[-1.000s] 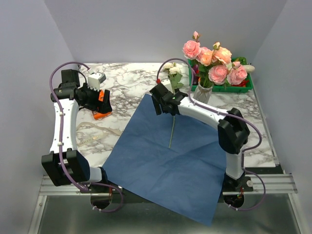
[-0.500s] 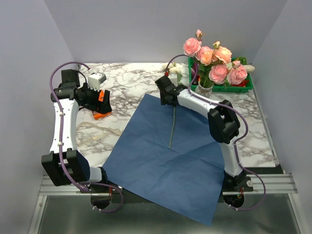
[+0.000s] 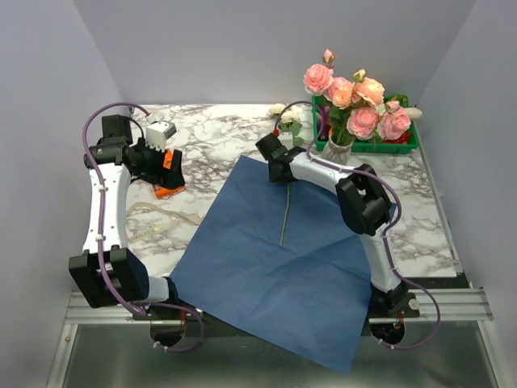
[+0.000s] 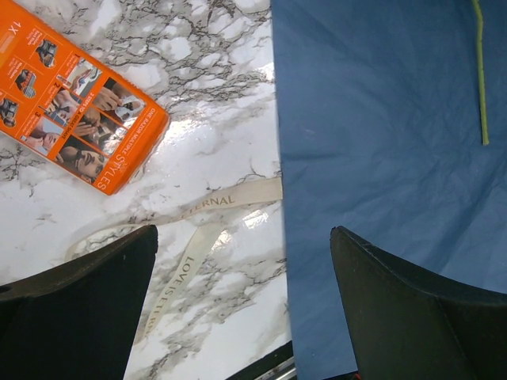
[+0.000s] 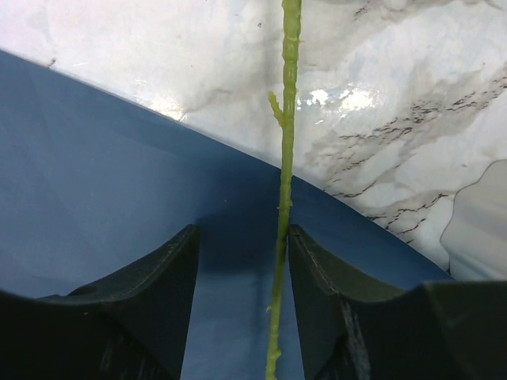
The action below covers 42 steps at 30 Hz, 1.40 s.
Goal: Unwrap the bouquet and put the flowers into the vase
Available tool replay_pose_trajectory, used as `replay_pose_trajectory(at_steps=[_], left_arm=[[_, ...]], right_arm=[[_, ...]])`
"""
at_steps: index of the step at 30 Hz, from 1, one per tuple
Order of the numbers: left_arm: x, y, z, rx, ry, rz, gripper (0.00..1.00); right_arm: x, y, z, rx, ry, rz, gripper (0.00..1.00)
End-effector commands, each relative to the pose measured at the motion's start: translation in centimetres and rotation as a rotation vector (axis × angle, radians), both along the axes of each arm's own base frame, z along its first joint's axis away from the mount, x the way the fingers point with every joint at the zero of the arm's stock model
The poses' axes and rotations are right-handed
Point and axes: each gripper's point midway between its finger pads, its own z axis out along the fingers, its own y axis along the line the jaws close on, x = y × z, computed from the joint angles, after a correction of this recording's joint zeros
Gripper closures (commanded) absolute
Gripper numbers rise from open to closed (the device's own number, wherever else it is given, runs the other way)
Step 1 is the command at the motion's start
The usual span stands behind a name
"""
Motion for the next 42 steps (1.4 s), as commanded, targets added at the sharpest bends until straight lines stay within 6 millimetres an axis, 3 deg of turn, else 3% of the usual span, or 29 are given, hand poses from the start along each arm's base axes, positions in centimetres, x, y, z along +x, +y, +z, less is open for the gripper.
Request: replay_pose_trajectory(at_steps=[1,6,13,16,22,25,26,28,29,30,31,32,33,39,42], left_arm=[[-0.1,0.4,0.4,0.021,-0.007,-0.001,0.01],[-0.1,0.3,0.7,0.015,-0.007,-0.003,0.01],[-0.1,0.3,0.8,0.010,-0.008,0.000,0.01],[-0.1,0.2,1.0,0.008,-0.015,0.001,0.01],[-0.2,0.1,1.4,0.007,-0.022,0.001,0.01],[-0.3,0.1,1.4,0.005,-0.020,0.002,0.01],[-0.3,0.0,1.5,0.001,-0.020,0.001,0.01],[-0.4,0.0,1.6,0.001,-0.022,0.002,0.01],[-0.4,0.0,1.7,-0.002,-0.021,0.000,0.01],[-0.4,-0.1,1.8,-0.003,-0.026,-0.001,0.01],[-0.4,0.0,1.9,-0.002,-0.028,-0.002,0.01],[-0.5,0.0,2.0,0.000,-0.031,-0.001,0.01],[-0.5,0.0,2.1,0.002,-0.031,0.002,0.01],[-0.5,0.0,2.3,0.002,-0.038,-0.002,0.01],[-0.4,0.0,2.3,0.002,-0.042,-0.003,0.01]], right_arm=[[-0.7,0.7,-1.5,0.038,0.031,-0.020,0.44],[-1.1,0.6,-1.9,0.047,0.045,-0.021,0.51],[-2.1,2.9,-1.1,0.119,0.042,0.056,0.93],[-2.8,4.0,-0.8,0.169,0.047,0.078,0.99],[-3.9,5.5,0.8,0.194,-0.009,0.144,0.99],[-4.1,6.8,4.0,0.202,-0.106,0.220,0.99],[-4.0,7.9,6.6,0.238,-0.172,0.250,0.99],[-4.1,8.3,8.8,0.241,-0.233,0.314,0.99],[-3.9,9.3,10.6,0.282,-0.292,0.348,0.99],[-4.0,9.4,14.1,0.316,-0.368,0.394,0.99],[-4.1,9.6,15.8,0.340,-0.413,0.418,0.99],[-4.1,9.5,17.2,0.360,-0.457,0.429,0.99],[-4.3,9.3,20.7,0.380,-0.540,0.458,0.99],[-5.4,7.8,31.6,0.397,-0.781,0.542,0.99],[-7.4,5.8,38.6,0.425,-0.968,0.561,0.99]])
